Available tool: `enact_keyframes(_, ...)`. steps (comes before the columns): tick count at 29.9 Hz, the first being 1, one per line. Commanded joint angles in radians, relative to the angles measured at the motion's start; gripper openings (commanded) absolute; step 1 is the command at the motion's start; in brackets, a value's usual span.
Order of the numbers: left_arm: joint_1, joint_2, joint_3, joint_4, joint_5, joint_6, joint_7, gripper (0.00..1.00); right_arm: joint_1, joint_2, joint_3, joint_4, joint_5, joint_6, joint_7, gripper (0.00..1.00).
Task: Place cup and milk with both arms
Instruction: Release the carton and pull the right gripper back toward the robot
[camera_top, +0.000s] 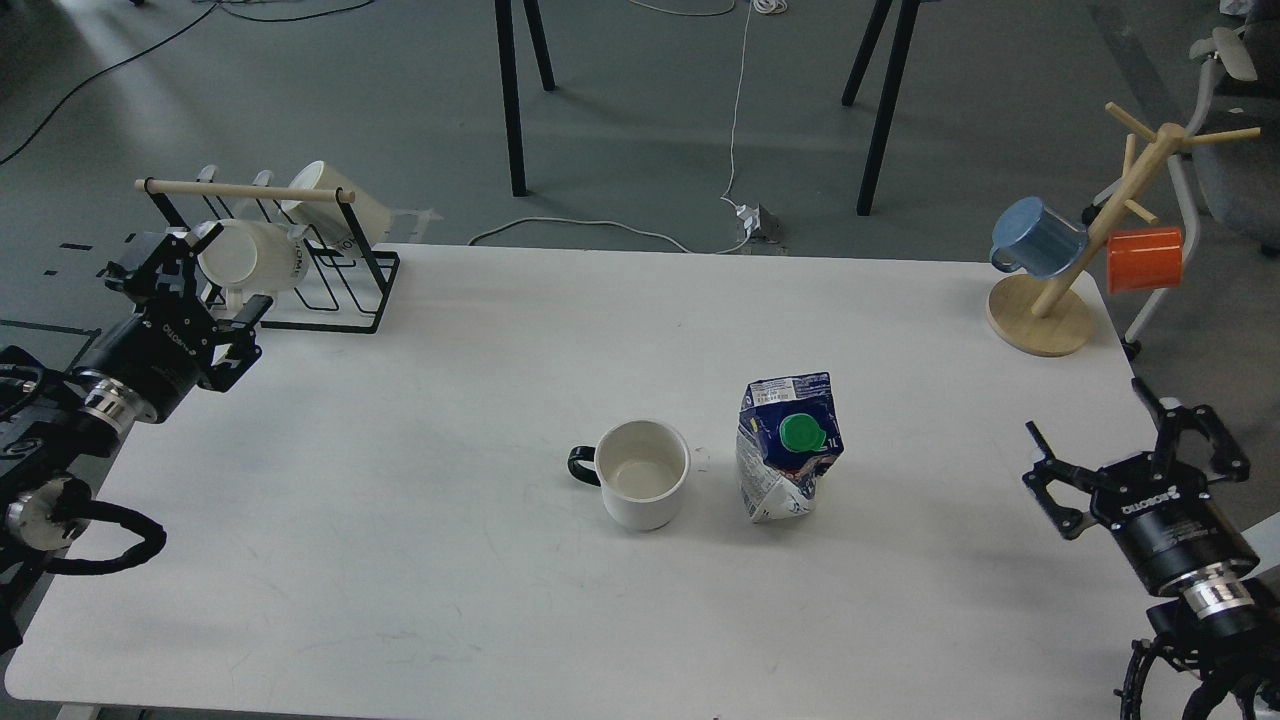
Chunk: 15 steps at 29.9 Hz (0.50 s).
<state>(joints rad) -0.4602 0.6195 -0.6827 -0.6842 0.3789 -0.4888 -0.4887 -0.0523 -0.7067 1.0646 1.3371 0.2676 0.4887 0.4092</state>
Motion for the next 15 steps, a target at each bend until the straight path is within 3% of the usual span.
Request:
enact_keyframes(1, 0.0, -0.004, 0.0, 0.0, 0.0, 0.0, 0.0, 0.98, 0.223, -0.083, -0.03, -0.097, -0.001, 0.0, -0.001, 0.96)
enact_keyframes(6, 0.0, -0.004, -0.003, -0.002, -0.002, 0.0, 0.0, 0.98, 0.443, -0.096, -0.198, -0.182, -0.001, 0.0, 0.002, 0.96)
enact_keyframes(15, 0.0, -0.006, -0.003, 0.0, -0.002, 0.0, 0.0, 0.98, 0.482, -0.031, -0.232, -0.297, -0.008, 0.0, 0.011, 0.95)
